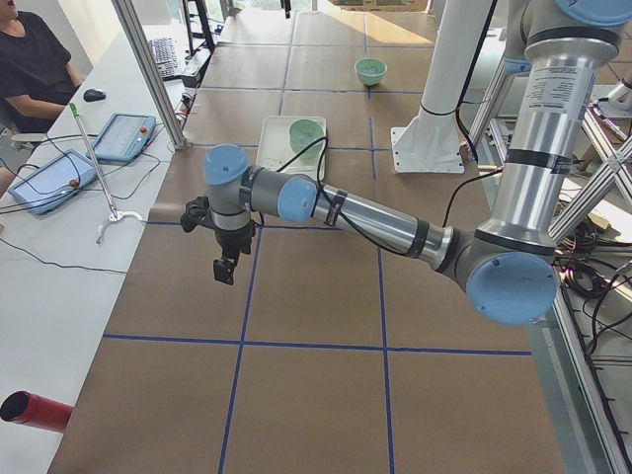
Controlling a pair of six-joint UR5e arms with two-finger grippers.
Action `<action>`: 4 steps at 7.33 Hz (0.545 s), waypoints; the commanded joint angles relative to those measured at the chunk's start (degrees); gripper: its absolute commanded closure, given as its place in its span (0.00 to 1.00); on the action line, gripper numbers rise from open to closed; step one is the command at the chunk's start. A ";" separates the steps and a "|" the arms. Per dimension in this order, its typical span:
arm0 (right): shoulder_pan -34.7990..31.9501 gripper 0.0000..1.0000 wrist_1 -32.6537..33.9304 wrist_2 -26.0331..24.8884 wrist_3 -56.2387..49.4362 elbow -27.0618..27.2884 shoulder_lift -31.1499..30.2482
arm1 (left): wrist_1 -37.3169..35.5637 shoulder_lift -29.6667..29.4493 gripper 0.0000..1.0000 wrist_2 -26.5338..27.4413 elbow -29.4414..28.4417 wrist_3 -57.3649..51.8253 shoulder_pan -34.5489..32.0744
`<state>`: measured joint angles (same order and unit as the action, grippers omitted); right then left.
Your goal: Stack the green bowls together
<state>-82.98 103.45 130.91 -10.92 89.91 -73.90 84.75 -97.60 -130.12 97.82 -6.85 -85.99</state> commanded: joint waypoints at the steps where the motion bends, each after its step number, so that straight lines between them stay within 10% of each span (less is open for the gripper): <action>1: -8.66 0.00 -0.35 5.91 -7.28 -7.80 -1.32 | 0.16 5.40 0.00 -1.63 -1.14 -5.02 -3.04; 4: -10.17 0.00 -7.71 5.76 -6.31 -8.17 -7.98 | 0.16 7.16 0.00 -1.97 -1.14 -2.23 -3.04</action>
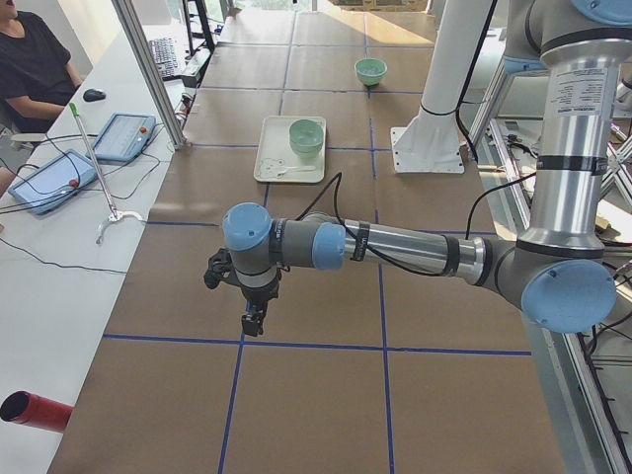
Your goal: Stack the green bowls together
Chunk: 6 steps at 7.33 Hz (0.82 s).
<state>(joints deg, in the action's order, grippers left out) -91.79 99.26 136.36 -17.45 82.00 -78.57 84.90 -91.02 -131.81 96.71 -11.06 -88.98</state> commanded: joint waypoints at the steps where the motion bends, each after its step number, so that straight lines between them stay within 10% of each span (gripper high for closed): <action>1: -2.60 0.00 -6.07 0.31 0.39 -0.26 -5.61 | 0.09 0.49 0.00 -0.29 -0.03 4.27 0.12; 6: -3.66 0.00 -15.91 0.48 9.26 1.23 -11.94 | 0.09 0.23 0.00 -0.29 0.49 8.04 0.13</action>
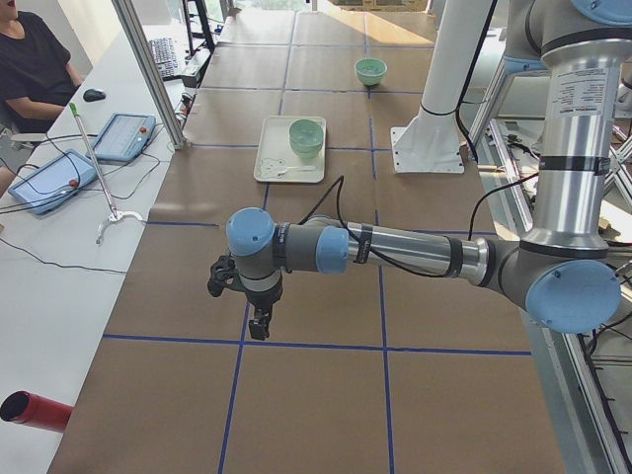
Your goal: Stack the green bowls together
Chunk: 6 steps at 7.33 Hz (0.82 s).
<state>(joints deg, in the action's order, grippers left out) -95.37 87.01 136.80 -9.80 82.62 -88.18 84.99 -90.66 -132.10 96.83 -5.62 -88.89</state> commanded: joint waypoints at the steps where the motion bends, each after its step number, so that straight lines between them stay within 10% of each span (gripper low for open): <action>1: -0.08 0.00 -3.95 0.05 4.15 3.40 -4.35 | 0.00 -0.04 0.00 0.00 0.81 3.16 0.03; 6: 0.01 0.00 -3.86 0.40 5.06 5.80 -5.25 | 0.00 0.05 0.00 0.00 0.29 3.07 0.03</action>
